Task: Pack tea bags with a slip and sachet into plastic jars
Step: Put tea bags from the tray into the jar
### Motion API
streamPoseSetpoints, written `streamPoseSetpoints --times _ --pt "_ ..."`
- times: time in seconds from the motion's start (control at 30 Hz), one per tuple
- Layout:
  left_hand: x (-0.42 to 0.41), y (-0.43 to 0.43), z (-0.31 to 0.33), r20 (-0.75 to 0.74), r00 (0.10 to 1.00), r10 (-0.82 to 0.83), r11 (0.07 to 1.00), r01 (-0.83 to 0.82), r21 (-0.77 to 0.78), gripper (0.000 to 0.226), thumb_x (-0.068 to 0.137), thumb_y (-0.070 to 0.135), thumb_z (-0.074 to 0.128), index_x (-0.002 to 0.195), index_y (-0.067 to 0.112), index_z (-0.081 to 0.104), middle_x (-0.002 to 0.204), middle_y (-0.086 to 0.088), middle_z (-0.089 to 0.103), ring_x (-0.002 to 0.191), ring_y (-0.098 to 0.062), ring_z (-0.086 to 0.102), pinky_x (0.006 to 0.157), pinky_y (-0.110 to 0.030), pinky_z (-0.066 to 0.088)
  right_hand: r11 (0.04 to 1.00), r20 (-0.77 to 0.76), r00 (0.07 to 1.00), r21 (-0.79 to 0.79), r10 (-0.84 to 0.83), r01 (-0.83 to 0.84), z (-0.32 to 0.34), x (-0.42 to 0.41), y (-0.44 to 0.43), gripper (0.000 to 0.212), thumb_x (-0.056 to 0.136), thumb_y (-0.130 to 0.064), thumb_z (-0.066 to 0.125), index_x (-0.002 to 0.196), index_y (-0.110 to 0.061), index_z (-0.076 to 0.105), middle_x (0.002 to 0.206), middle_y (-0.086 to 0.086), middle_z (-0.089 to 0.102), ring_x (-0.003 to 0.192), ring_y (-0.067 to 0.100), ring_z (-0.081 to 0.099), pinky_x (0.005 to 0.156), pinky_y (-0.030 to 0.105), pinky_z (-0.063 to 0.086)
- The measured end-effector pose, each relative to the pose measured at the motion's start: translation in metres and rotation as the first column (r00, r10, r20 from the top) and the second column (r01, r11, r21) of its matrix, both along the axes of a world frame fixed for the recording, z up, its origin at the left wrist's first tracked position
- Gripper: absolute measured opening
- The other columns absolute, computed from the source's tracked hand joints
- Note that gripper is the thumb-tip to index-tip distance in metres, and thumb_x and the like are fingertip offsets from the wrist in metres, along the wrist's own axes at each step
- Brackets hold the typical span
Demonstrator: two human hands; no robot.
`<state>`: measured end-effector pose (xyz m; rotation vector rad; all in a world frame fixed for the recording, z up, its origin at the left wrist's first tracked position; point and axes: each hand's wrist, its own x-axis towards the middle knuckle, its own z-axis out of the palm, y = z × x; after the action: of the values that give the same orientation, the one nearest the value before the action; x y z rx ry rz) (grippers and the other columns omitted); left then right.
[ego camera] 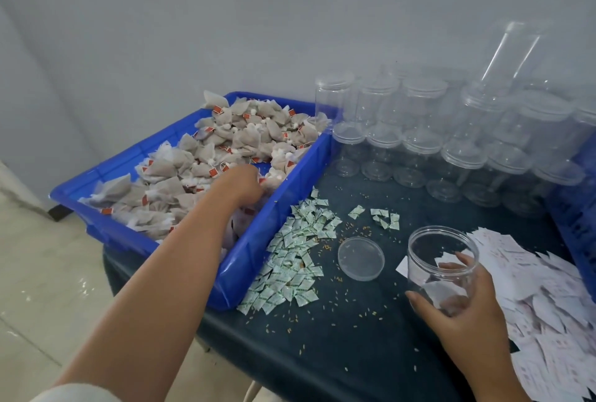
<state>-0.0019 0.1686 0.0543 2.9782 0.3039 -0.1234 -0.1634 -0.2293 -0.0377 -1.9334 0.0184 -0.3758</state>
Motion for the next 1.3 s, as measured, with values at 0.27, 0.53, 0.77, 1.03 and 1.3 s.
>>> streamPoseSetpoints --times 0.27,0.53,0.77,1.03,1.3 --pt "-0.017 -0.008 0.038 0.407 0.857 0.316 0.738 0.048 -0.673 0.027 0.097 0.032 0.064 0.083 0.013 0.051 0.078 -0.003 0.058 0.072 -0.023 0.070 0.065 -0.037 0.052 0.999 0.017 1.000 -0.046 0.011 -0.010 -0.002 0.001 -0.002 0.091 0.050 -0.067 0.087 0.127 -0.073 0.039 0.123 -0.047 0.056 0.077 0.007 0.065 0.072 0.033 0.054" --pt "-0.062 -0.084 0.089 0.487 0.869 0.084 0.703 0.294 -0.647 0.030 0.095 0.042 0.074 0.087 0.016 0.062 0.068 0.012 0.069 0.073 -0.007 0.077 0.068 -0.032 0.055 0.995 0.037 0.998 -0.087 0.058 -0.054 -0.012 0.007 -0.008 0.094 0.055 -0.072 0.092 0.135 -0.062 0.045 0.129 -0.027 0.066 0.073 0.014 0.065 0.067 0.020 0.055" --pt "-0.086 -0.177 0.080 0.375 0.919 -0.122 0.217 0.394 -0.893 0.012 0.101 0.017 0.069 0.111 0.011 0.069 0.102 -0.003 0.080 0.100 -0.021 0.078 0.086 -0.033 0.064 0.984 0.041 0.995 -0.158 0.094 -0.086 -0.007 0.007 -0.008 0.091 0.057 -0.074 0.089 0.132 -0.069 0.037 0.129 -0.038 0.060 0.087 -0.008 0.063 0.075 0.009 0.050" --pt "-0.098 -0.232 0.043 0.192 0.849 -0.493 0.658 0.508 -0.557 0.015 0.096 0.041 0.073 0.095 0.026 0.070 0.087 0.005 0.076 0.082 -0.012 0.069 0.068 -0.021 0.050 0.994 0.062 0.996 -0.096 0.060 -0.054 -0.006 0.005 -0.012 0.086 0.062 -0.070 0.091 0.133 -0.059 0.043 0.125 -0.029 0.065 0.096 -0.004 0.066 0.077 0.014 0.052" --pt "-0.092 -0.224 0.036 0.311 0.857 -0.411 0.733 0.513 -0.446 0.021 0.096 0.054 0.065 0.089 0.041 0.078 0.085 0.021 0.070 0.078 -0.001 0.063 0.067 -0.022 0.047 0.996 0.068 0.997 -0.087 0.038 -0.032 -0.009 0.007 -0.011 0.089 0.061 -0.069 0.092 0.136 -0.052 0.046 0.129 -0.030 0.063 0.115 -0.003 0.065 0.088 0.024 0.057"
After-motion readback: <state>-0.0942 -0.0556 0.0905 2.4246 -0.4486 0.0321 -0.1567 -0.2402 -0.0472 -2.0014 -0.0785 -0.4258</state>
